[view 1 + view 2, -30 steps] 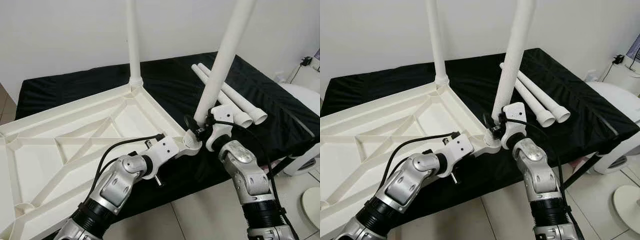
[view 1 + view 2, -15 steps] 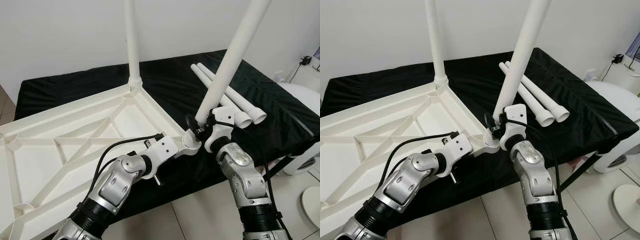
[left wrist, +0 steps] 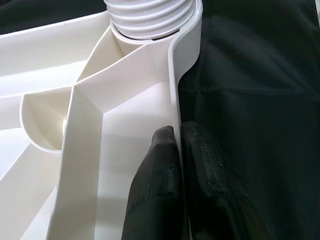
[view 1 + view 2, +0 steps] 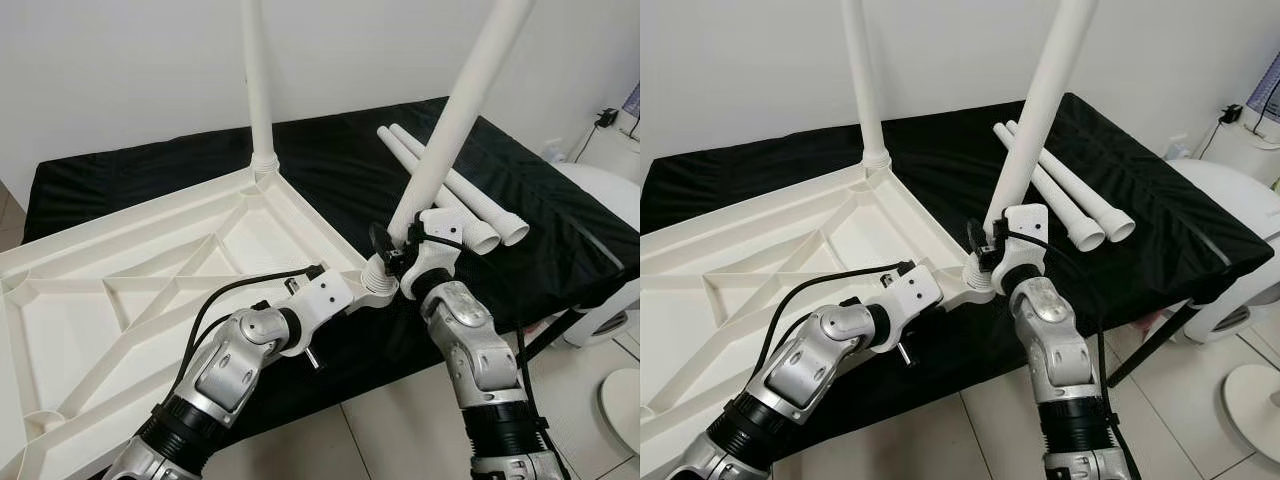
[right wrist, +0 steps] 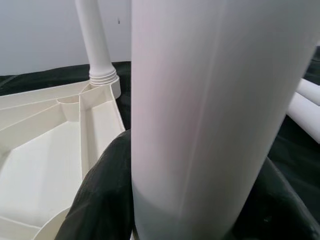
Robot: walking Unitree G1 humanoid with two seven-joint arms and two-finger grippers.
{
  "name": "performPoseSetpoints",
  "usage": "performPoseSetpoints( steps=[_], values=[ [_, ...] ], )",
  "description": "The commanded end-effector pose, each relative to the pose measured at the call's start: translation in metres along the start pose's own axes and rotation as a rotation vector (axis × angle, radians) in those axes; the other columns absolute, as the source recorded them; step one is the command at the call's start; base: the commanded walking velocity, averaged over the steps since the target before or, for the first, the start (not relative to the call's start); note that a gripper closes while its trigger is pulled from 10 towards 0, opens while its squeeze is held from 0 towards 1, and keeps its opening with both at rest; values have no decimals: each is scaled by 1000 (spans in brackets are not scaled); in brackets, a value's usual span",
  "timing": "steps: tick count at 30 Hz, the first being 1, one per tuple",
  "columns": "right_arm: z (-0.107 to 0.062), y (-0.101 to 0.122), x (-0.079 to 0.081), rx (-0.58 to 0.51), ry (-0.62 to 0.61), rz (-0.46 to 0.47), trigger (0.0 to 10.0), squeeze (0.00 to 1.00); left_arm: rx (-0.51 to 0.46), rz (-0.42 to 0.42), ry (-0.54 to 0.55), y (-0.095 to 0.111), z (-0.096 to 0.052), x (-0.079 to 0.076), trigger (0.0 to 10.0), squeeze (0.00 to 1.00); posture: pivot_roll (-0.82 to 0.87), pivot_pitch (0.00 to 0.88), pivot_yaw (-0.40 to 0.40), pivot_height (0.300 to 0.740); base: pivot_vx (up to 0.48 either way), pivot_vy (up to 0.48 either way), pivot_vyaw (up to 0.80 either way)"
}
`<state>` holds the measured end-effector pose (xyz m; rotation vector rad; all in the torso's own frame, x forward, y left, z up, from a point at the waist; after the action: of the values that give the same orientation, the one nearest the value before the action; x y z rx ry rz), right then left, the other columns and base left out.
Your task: Building children table
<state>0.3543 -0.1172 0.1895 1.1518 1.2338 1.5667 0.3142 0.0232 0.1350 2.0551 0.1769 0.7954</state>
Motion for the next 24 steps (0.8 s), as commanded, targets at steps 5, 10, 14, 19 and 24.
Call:
performPoseSetpoints(
  steps=[5, 10, 14, 19, 24],
  values=[
    [-8, -41, -14, 158, -100, 0, 10000, 0, -35, 40, 51, 13, -3, 9, 10000, 0, -120, 97, 29, 740, 0, 0, 0],
    [-9, -41, -13, 145, -132, -20, 10000, 0, -39, 38, 52, 14, -3, 8, 10000, 0, -124, 91, 24, 740, 0, 0, 0],
    [-9, -40, -14, 137, -145, -36, 10000, 0, -40, 38, 51, 14, -2, 8, 10000, 0, -124, 89, 20, 740, 0, 0, 0],
    [-13, -42, -11, 124, -183, -43, 10000, 0, -43, 34, 54, 15, -2, 7, 10000, 0, -122, 84, 16, 740, 0, 0, 0],
    [-14, -40, -11, 111, -205, -66, 10000, 0, -42, 35, 55, 15, -2, 7, 10000, 0, -121, 83, 16, 740, 0, 0, 0]
  ],
)
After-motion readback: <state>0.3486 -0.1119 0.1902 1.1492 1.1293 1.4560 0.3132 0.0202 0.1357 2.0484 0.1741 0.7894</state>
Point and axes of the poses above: a point about 5 cm out from each wrist's last joint towards the gripper, its own z axis pointing out of the wrist towards the gripper, its own y axis along the axis of the wrist's last joint, x = y × z, the point moved 3 cm from there along z, pointing out of the wrist towards the gripper, and after that the axes turned 9 degrees about z, right-handed, at the moved point
